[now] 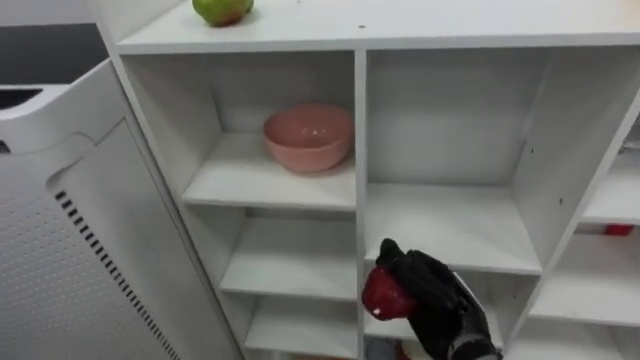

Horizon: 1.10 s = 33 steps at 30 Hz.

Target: Arrange fruit in the closet

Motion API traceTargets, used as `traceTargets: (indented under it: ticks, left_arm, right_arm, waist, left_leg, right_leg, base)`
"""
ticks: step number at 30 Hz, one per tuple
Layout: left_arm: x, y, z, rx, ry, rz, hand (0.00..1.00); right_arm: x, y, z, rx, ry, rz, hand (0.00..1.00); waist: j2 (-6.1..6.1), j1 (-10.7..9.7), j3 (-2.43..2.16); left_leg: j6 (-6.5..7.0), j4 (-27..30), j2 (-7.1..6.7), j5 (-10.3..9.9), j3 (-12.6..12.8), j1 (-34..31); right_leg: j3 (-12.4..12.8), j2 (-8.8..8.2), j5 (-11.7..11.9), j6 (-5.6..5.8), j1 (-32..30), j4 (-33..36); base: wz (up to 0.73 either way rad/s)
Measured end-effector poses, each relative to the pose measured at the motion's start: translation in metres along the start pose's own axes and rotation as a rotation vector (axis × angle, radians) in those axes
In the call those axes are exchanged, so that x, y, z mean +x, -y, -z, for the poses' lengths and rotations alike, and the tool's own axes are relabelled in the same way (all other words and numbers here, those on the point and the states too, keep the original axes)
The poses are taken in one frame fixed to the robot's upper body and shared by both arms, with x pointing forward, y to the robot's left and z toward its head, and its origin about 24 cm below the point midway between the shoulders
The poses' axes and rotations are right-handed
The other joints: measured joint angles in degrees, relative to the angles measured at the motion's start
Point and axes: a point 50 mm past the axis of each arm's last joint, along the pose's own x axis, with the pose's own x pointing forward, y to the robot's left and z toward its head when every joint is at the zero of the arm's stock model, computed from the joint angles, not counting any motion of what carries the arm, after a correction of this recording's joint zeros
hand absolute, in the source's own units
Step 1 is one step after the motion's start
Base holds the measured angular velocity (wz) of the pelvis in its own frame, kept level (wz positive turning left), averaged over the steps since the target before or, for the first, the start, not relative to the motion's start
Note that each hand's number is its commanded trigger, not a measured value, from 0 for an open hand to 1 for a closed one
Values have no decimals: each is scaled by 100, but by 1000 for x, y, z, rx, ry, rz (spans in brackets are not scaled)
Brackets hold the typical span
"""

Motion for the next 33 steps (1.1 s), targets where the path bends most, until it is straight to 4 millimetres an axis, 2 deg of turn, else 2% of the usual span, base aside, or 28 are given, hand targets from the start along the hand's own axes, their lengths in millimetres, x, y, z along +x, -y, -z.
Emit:
traceTargets:
  ticks: [2,7,9,13,16,19,22,26,30,33]
  left_arm:
    - [0,0,-4,-21,14,-4,0]
    - [-1,0,-4,-42,16,-15,0]
    - [-1,-1,-6,-100,21,-37,0]
    - [-2,-1,-8,-171,29,-57,0]
    - [-3,-4,-15,-223,58,-76,0]
    - [-4,-6,-19,-275,74,-89,0]
    - [-6,-6,-24,-304,103,-98,0]
    - [-6,-9,-25,-290,115,-103,0]
    - [-6,-9,-26,-279,127,-104,0]
    - [-8,-9,-31,-271,156,-101,0]
  right_arm:
    - [-1,12,2,79,-9,61,100]
    - [-4,34,-7,269,33,177,100]
    - [-3,38,-15,337,53,187,100]
    - [0,43,-21,415,69,207,100]
    - [7,37,-31,467,91,198,100]
    - [9,41,-37,517,107,233,100]
    - [12,41,-51,565,144,237,100]
    - [18,41,-68,624,188,266,100]
    - [25,34,-86,664,228,244,100]
    - [29,25,-108,681,269,200,100]
  waist:
    - [30,-11,17]
    - [68,5,16]
    - [64,18,12]
    - [35,16,15]
    - [-30,14,17]
    - [-93,43,8]
    - [-94,88,8]
    - [-87,147,4]
    - [-76,236,5]
    - [-56,314,4]
  left_leg:
    - [-1,239,0,-5,-1,-316]
    - [-34,684,2,19,23,-1073]
    - [-43,866,1,24,81,-1376]
    - [-78,1017,-2,42,115,-1632]
    - [-119,1186,18,55,102,-1983]
    - [-142,1462,26,-8,103,-2257]
    - [-156,1712,55,-59,43,-2626]
    - [-126,1919,51,-86,44,-2953]
    - [-91,2020,18,-108,62,-3096]
    - [-52,2150,10,-144,73,-3296]
  right_leg:
    - [22,-49,-119,-37,-321,260]
    - [32,-221,-243,-159,-1152,884]
    - [137,-231,-279,-214,-1530,1158]
    - [239,-245,-326,-283,-1859,1428]
    - [224,-269,-371,-348,-2228,1638]
    - [240,-291,-440,-400,-2491,1915]
    - [208,-273,-480,-424,-2790,2075]
    - [131,-376,-506,-461,-3070,2270]
    - [136,-442,-553,-443,-3205,2384]
    - [126,-504,-602,-432,-3375,2515]
  base:
    - [9]
    - [1]
    - [-6]
    - [-1]
    - [3]
    - [7]
    - [2]
    - [8]
    - [5]
    - [8]
